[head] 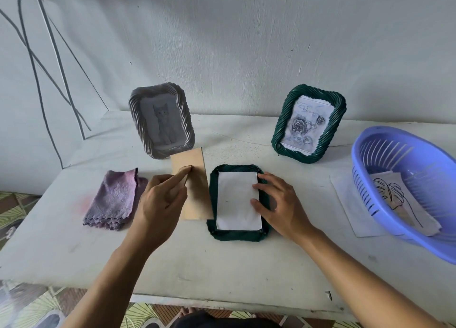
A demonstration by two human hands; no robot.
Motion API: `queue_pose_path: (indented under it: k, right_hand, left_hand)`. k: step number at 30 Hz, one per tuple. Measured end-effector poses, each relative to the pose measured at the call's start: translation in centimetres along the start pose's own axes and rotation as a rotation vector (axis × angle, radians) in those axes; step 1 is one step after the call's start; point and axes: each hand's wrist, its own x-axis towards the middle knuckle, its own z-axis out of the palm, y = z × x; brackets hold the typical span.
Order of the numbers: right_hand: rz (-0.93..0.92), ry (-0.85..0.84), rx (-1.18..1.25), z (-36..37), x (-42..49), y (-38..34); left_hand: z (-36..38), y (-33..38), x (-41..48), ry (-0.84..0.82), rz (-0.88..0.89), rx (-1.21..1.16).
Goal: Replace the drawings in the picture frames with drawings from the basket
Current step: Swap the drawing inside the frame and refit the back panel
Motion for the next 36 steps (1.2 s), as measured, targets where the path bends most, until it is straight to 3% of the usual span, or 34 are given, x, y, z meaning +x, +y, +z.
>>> queue_pose_path:
  k: [5,7,11,16,20,30,36]
  right_hand:
    - [-0.008,0.012,0.0,0.0,0.0,0.0]
    - [-0.012,0.015,0.0,0.0,0.1,0.0]
    - [-0.005,0.01,0.002,0.0,0.1,-0.1]
    - [-0.001,0.007,-0.006,-0.1,0.1,-0.1]
    - [-0.009,0.011,-0.009,0.0,0.2,-0.1]
    - [-0.005,0.017,-0.006,0.1,0.2,0.2]
    - [-0.018,0.025,0.023,0.1,0.2,0.5]
  left_hand:
    - [2.1,1.3,0.1,-0.143,0.046,0.002]
    - [3.2,1.7,0.3,-0.203,0.061,0.089]
    - [5.3,3.2,0.5,-0.267,0.098,0.509]
    - [7.0,4.1,0.9,-0.271,0.138,0.653]
    - [8.2,4.5,1.3,-0.368,0.153,0.714]
    - [8.0,3.4,2.3,-0.356,0.207,0.637]
    - [5.8,-0.1,2.0,-0.35,0.116,0.331]
